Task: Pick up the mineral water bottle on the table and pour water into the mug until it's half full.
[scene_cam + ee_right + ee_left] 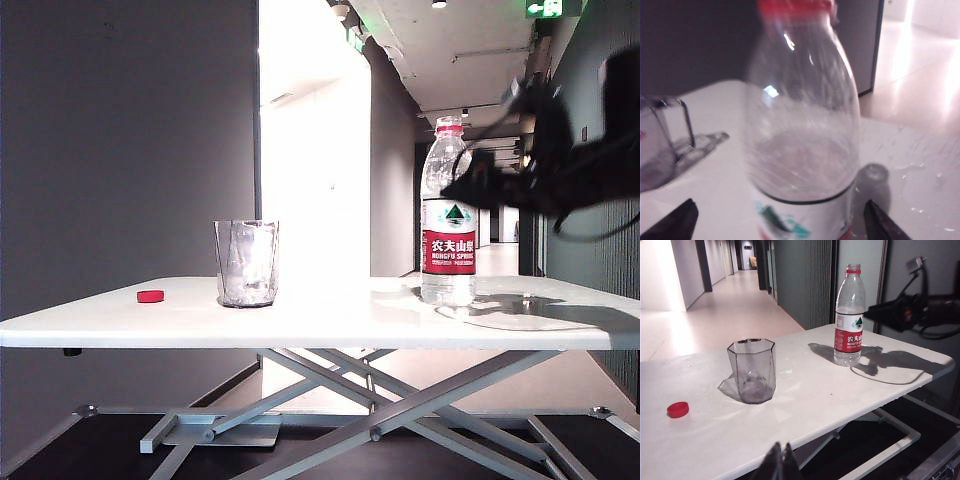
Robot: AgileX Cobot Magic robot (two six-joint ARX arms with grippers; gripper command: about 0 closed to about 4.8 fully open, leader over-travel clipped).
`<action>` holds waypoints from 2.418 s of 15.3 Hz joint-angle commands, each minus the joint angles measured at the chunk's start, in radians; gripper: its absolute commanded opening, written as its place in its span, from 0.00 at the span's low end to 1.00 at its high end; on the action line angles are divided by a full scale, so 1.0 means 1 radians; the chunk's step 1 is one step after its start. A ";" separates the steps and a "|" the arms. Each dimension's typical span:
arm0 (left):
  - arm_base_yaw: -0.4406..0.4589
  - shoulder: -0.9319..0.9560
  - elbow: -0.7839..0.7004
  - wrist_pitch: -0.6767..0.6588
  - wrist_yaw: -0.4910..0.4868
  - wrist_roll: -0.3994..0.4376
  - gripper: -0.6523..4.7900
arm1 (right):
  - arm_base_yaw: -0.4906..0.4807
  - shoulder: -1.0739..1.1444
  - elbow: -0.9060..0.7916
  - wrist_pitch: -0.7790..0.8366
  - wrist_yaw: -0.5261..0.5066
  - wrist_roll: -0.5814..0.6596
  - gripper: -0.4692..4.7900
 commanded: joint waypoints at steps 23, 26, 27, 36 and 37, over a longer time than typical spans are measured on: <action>0.000 0.000 0.002 -0.048 0.008 0.016 0.11 | 0.027 0.199 0.243 -0.033 0.008 -0.006 0.57; 0.000 0.000 0.002 -0.050 0.008 0.024 0.11 | 0.027 0.199 0.243 -0.033 0.008 -0.005 0.57; 0.000 0.000 0.002 -0.050 0.008 0.024 0.11 | 0.027 0.199 0.243 -0.033 0.005 -0.005 0.55; 0.000 0.000 0.002 -0.051 0.007 0.031 0.11 | 0.037 0.179 0.245 -0.043 -0.043 -0.006 0.40; 0.000 0.000 0.002 -0.052 0.007 0.031 0.11 | 0.040 0.170 0.246 -0.046 -0.043 -0.012 0.40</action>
